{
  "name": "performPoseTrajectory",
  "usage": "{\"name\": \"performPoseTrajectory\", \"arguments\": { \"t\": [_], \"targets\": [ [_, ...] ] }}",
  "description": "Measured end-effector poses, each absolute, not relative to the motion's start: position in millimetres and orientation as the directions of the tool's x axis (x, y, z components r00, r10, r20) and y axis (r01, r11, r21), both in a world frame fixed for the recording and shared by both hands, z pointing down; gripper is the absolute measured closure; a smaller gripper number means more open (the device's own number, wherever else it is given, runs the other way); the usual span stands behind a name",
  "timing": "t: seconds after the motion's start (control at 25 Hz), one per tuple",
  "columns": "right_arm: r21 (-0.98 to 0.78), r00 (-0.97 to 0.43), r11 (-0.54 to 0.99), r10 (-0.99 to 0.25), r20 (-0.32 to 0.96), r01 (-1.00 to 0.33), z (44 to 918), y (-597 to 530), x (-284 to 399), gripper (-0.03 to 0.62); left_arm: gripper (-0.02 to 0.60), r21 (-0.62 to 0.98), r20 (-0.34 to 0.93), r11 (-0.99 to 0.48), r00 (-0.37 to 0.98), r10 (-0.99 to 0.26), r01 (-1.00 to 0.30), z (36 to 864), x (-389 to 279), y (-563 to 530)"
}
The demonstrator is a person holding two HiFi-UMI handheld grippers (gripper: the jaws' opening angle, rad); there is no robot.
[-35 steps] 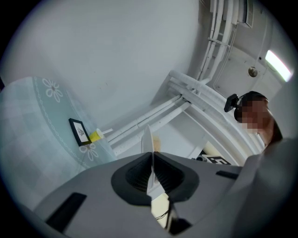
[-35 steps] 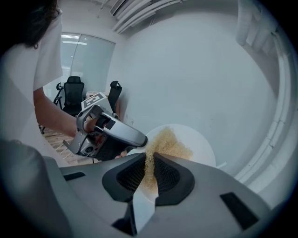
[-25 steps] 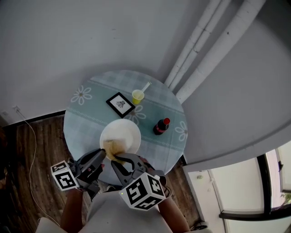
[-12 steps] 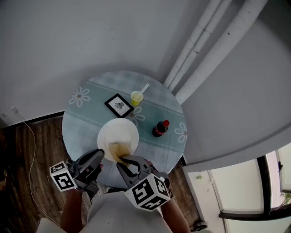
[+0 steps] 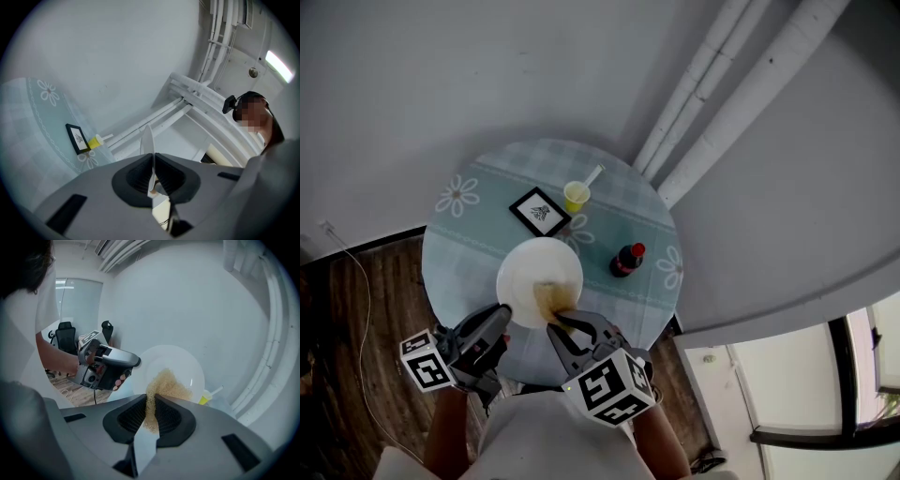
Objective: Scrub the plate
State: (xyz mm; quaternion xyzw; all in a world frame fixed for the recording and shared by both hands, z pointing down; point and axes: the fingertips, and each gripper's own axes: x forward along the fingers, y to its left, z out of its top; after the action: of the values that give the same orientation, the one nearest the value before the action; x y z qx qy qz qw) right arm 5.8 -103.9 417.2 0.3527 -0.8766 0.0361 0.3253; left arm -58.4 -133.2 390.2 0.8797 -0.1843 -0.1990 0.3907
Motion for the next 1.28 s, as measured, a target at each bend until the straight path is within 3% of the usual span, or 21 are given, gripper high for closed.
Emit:
{"name": "performPoseTrajectory", "arguments": {
  "t": [0.64, 1.28],
  "targets": [
    [0.161, -0.497, 0.651, -0.694, 0.521, -0.742, 395, -130, 34, 0.533, 0.557, 0.755, -0.192, -0.645, 0.901, -0.39, -0.119, 390, -34, -118],
    [0.159, -0.6, 0.767, -0.597, 0.533, -0.622, 399, -103, -14, 0.533, 0.557, 0.779, -0.201, -0.619, 0.893, -0.402, -0.103, 396, -37, -117]
  ]
}}
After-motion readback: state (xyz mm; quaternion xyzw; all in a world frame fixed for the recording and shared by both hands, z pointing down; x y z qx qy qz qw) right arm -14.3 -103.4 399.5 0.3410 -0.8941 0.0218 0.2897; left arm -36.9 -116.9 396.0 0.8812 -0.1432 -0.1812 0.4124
